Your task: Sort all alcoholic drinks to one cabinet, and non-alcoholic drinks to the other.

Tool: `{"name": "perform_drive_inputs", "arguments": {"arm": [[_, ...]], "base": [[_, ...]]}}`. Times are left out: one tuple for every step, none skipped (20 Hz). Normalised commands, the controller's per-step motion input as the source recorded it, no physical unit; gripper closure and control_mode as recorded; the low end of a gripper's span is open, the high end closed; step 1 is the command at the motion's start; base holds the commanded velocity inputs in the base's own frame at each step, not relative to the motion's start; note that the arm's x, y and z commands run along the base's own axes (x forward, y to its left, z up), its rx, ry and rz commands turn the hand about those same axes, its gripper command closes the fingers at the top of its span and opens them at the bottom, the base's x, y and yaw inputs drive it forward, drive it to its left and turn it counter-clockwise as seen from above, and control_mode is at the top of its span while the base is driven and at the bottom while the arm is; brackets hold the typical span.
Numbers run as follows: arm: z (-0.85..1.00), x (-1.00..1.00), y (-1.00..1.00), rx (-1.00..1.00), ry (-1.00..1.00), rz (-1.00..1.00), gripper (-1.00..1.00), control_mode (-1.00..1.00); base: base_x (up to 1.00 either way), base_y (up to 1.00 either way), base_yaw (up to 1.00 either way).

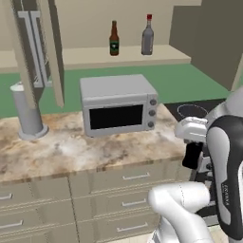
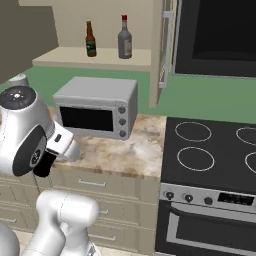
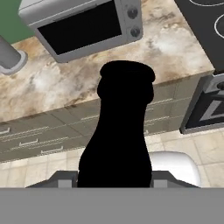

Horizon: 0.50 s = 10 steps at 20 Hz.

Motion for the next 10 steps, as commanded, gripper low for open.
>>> {"name": "perform_drive_inputs", "arguments": {"arm": [[0.0, 0.0, 0.0, 0.0, 0.0, 0.0, 1.0, 1.0], [0.0, 0.0, 0.0, 0.0, 0.0, 0.0, 1.0, 1.0], [0.0, 0.0, 0.0, 0.0, 0.0, 0.0, 1.0, 1.0], [0.0, 0.0, 0.0, 0.0, 0.0, 0.0, 1.0, 1.0], [0.0, 0.0, 0.0, 0.0, 0.0, 0.0, 1.0, 1.0], [0.0, 0.0, 0.0, 0.0, 0.0, 0.0, 1.0, 1.0], [0.0, 0.0, 0.0, 0.0, 0.0, 0.0, 1.0, 1.0], [0.0, 0.0, 0.0, 0.0, 0.0, 0.0, 1.0, 1.0], [0.0, 0.0, 0.0, 0.0, 0.0, 0.0, 1.0, 1.0], [0.0, 0.0, 0.0, 0.0, 0.0, 0.0, 1.0, 1.0]], "base": [[-1.0, 0.27, 0.0], [-0.91, 0.39, 0.0], [-0.7, 0.49, 0.0], [-0.46, 0.6, 0.0], [-0.36, 0.73, 0.0], [-0.29, 0.86, 0.0], [-0.19, 0.94, 0.0], [-0.09, 1.0, 0.0], [-0.06, 1.0, 0.0], [0.0, 1.0, 0.0]]}}
